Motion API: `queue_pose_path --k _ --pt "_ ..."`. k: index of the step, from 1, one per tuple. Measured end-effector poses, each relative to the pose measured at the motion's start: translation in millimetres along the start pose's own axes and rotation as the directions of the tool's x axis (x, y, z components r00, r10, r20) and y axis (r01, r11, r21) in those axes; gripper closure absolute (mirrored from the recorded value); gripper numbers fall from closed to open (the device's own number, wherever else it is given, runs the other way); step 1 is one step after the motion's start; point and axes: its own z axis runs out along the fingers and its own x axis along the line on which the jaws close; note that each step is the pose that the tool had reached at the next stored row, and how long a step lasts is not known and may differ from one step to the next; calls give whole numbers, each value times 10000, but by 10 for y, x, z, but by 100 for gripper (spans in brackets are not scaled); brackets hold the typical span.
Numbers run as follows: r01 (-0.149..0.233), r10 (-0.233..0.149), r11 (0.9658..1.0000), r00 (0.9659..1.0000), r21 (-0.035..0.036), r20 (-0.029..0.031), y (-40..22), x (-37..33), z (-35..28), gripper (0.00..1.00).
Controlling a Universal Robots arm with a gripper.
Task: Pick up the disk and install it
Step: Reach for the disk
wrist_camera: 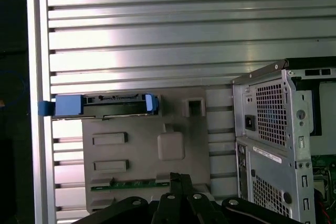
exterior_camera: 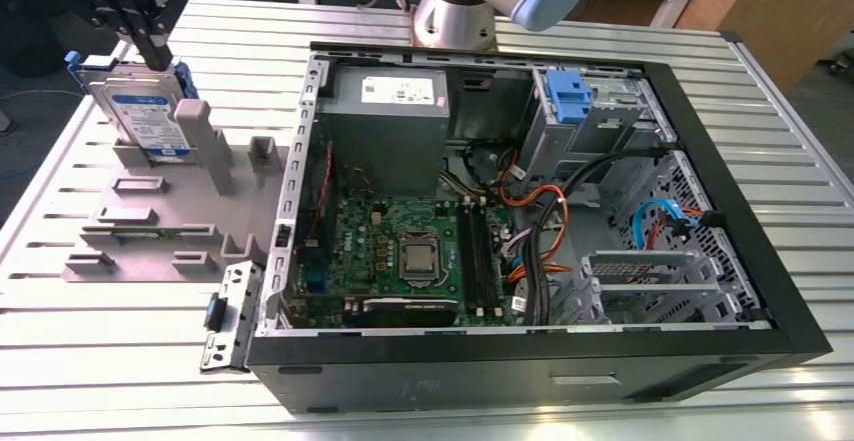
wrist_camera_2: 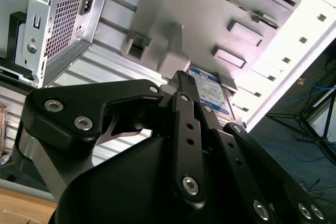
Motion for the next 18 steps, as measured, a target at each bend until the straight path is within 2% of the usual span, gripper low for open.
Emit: queue_pose_path --k 18 --pt "0 0 10000 10000 0 0 -7 88 -1 89"
